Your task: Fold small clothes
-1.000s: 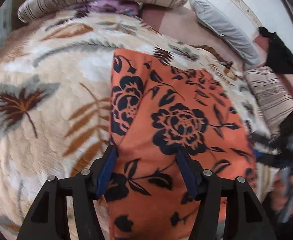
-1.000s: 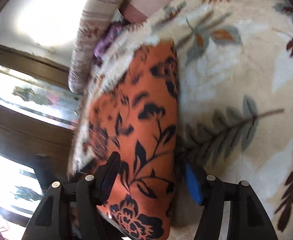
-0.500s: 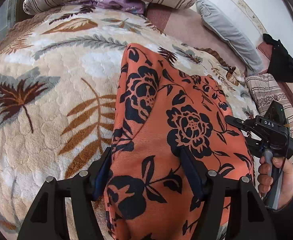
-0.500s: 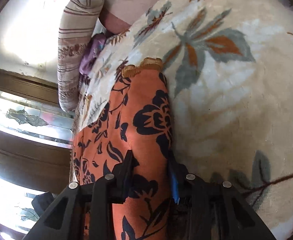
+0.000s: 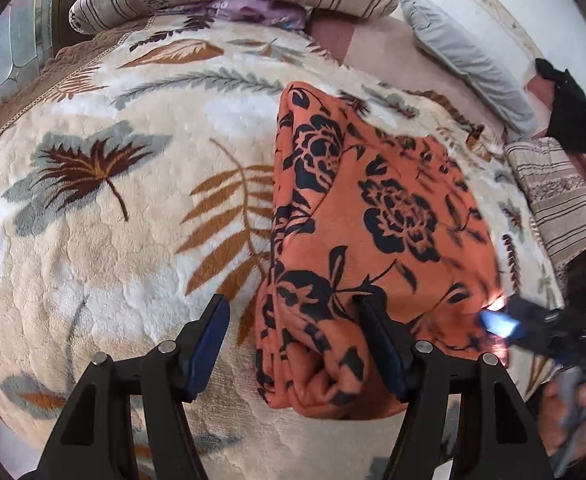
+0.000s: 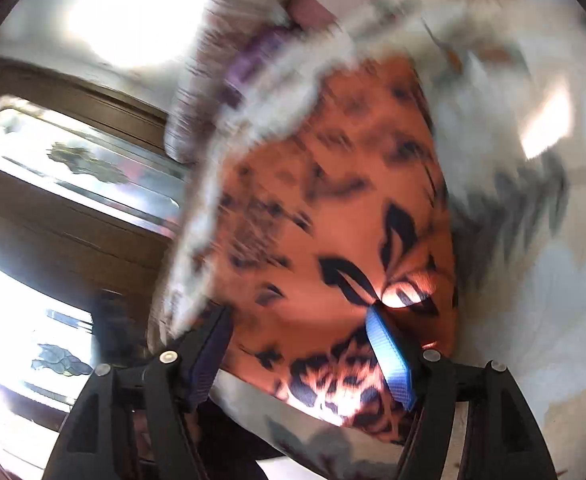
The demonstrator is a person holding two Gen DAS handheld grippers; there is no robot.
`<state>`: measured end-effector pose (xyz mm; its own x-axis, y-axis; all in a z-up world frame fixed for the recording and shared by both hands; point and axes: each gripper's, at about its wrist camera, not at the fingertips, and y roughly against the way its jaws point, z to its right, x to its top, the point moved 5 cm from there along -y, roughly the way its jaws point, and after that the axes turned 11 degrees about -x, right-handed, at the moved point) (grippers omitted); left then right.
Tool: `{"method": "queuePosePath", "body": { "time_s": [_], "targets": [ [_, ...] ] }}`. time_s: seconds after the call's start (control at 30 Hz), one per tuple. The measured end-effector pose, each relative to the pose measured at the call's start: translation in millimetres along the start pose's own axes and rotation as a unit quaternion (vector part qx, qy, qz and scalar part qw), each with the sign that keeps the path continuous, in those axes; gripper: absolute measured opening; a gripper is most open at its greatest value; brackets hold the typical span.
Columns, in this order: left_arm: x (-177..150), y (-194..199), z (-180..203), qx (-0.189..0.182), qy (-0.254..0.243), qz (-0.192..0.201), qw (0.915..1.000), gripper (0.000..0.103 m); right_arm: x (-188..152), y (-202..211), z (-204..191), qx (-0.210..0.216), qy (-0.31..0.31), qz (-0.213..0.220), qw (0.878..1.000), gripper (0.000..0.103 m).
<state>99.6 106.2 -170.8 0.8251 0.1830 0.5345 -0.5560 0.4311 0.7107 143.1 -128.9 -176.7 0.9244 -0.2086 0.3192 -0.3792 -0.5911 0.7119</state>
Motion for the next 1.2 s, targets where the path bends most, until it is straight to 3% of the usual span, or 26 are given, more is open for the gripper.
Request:
{"method": "queuePosePath", "body": {
  "time_s": [0.03, 0.23, 0.37, 0.47, 0.53, 0.57, 0.6, 0.77, 0.9, 1.03, 1.13, 1.2],
  "targets": [
    [1.4, 5.1, 1.7, 0.000, -0.001, 0.004, 1.0000, 0.069, -1.6, 5.1, 3.0, 0.016, -0.007, 0.023, 1.000, 0.069],
    [38.7, 19.5, 14.1, -0.038, -0.020, 0.026, 0.9987, 0.070, -10.5, 10.0, 5.7, 0.010, -0.001, 0.033, 0.999, 0.070],
    [77.4, -11.5, 7.8, -0.048, -0.023, -0.008, 0.9985, 0.070, -15.9, 12.0, 0.8, 0.005, 0.014, 0.034, 0.999, 0.070],
    [102.5, -33.6, -6.3, -0.052, 0.002, -0.020, 0.9984, 0.068, -9.1, 8.8, -1.2, 0.012, 0.013, 0.029, 0.999, 0.070],
    [116.8, -53.9, -14.3, -0.042, 0.004, -0.039, 0.9984, 0.054, -9.2, 8.6, 0.9, 0.020, 0.010, 0.029, 0.999, 0.070],
    [120.9, -65.2, -19.3, -0.029, 0.007, -0.055, 0.9980, 0.036, -9.4, 8.0, 0.9, 0.021, 0.012, 0.029, 0.999, 0.070],
    [124.7, -74.9, -23.8, -0.024, 0.011, -0.065, 0.9976, 0.032, -10.0, 8.2, 0.8, 0.020, 0.015, 0.029, 0.999, 0.070],
    [142.6, -98.3, -21.6, 0.009, -0.027, -0.058, 0.9979, 0.032, -11.5, 6.6, -1.9, 0.008, 0.031, 0.028, 0.999, 0.070],
    [138.2, -86.1, -20.2, 0.026, -0.039, -0.037, 0.9982, 0.042, -12.2, 7.2, -2.0, 0.010, 0.030, 0.030, 0.999, 0.070],
    [131.9, -41.9, -8.0, 0.043, -0.056, 0.004, 0.9975, 0.048, -14.0, 9.0, -3.8, 0.004, 0.033, 0.035, 0.999, 0.070],
    [106.0, 1.3, 17.3, 0.029, -0.091, 0.034, 0.9949, 0.062, -12.8, 10.1, -3.5, 0.004, 0.023, 0.035, 0.999, 0.070],
    [82.6, 18.7, 28.4, 0.026, -0.098, 0.044, 0.9939, 0.065, -12.5, 10.7, -3.0, 0.004, 0.018, 0.036, 0.999, 0.070]
  ]
}}
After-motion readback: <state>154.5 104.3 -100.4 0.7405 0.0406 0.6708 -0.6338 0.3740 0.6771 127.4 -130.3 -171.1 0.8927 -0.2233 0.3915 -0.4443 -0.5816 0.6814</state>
